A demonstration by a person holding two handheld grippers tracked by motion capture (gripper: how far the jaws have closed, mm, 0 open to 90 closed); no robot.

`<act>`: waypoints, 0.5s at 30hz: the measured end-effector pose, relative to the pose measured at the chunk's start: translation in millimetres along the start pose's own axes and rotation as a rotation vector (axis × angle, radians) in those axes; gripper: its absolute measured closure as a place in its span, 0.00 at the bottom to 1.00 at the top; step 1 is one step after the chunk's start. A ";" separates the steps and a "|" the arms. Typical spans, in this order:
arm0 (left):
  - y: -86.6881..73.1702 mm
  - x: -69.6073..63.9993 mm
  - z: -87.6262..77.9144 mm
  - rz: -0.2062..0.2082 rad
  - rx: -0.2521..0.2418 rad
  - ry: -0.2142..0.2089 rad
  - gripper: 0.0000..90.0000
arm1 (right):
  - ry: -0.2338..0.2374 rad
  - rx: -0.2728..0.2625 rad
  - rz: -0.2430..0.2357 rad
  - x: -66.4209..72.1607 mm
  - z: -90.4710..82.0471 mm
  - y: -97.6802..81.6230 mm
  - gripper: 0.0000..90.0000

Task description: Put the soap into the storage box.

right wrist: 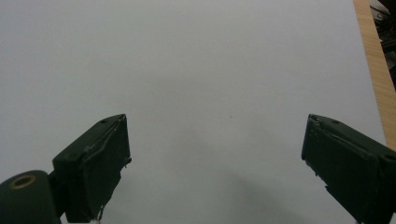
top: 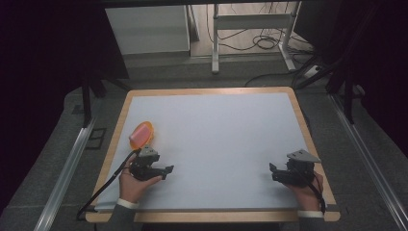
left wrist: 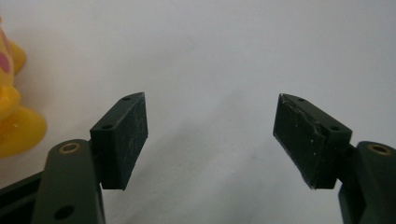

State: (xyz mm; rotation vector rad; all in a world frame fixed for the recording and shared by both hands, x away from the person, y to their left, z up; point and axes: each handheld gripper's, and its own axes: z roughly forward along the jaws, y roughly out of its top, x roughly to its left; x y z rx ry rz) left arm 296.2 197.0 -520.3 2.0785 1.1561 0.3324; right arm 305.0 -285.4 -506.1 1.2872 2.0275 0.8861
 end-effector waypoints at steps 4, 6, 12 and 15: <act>-6.8 1.7 -2.2 -0.037 -0.014 -0.009 0.29 | 0.000 0.002 -0.001 0.8 0.4 0.1 0.08; -12.1 1.7 -2.1 -0.043 -0.004 -0.008 0.29 | 0.002 0.002 -0.005 1.8 1.0 0.3 0.08; -15.0 1.7 -5.1 -0.045 -0.018 -0.032 0.29 | 0.001 0.002 -0.006 2.2 1.2 0.3 0.08; -15.0 2.1 -6.2 -0.043 -0.020 -0.030 0.29 | -0.003 0.000 -0.008 1.8 1.1 0.3 0.08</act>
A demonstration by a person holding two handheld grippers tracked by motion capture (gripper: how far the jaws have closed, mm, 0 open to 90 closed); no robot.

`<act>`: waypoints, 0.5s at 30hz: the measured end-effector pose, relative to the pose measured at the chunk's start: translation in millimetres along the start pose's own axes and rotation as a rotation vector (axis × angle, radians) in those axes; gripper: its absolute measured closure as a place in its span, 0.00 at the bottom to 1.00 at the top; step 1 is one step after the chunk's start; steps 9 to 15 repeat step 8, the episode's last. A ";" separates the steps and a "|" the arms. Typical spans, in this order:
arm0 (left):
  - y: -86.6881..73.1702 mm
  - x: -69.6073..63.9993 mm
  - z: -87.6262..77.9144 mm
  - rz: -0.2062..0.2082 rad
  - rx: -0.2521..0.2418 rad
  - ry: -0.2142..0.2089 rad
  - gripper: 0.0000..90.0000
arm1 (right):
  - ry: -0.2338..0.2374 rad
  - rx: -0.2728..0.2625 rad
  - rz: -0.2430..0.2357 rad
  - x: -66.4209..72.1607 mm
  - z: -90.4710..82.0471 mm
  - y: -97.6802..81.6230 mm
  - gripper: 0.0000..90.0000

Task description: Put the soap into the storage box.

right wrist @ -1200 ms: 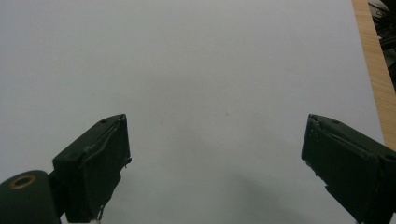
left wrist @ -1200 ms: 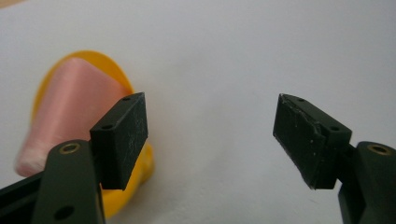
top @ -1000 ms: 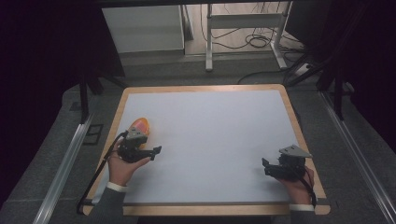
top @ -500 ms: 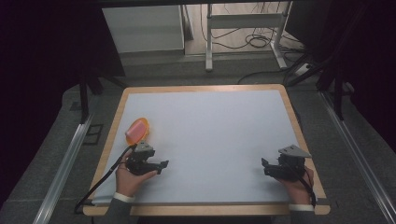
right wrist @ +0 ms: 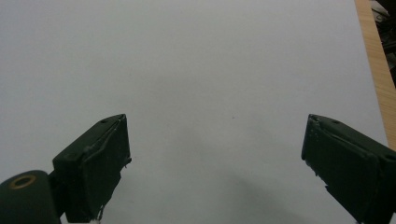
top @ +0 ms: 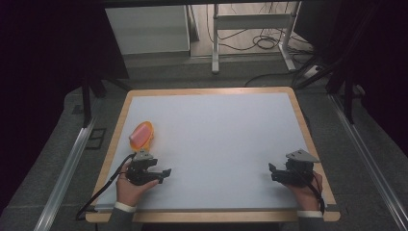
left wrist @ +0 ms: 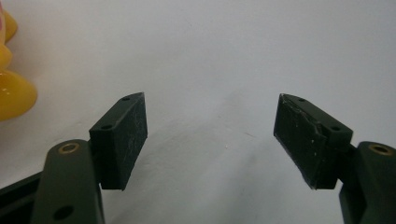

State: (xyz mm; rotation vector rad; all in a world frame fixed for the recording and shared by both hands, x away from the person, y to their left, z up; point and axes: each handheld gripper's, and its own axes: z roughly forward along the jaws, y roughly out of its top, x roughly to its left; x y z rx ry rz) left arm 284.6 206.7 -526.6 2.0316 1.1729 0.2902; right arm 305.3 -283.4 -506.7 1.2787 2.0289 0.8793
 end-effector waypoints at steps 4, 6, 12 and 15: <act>-0.1 1.1 -0.4 0.006 0.003 0.003 0.29 | -0.016 -0.020 -0.004 -0.2 -1.4 0.3 0.08; 0.1 2.6 -2.3 0.010 0.001 0.001 0.29 | -0.021 -0.034 -0.001 -0.6 -2.5 1.0 0.08; 0.2 4.7 -5.1 0.007 -0.004 0.004 0.29 | -0.021 -0.038 -0.002 -0.4 -2.8 1.2 0.08; 0.2 4.7 -5.1 0.007 -0.004 0.004 0.29 | -0.021 -0.038 -0.002 -0.4 -2.8 1.2 0.08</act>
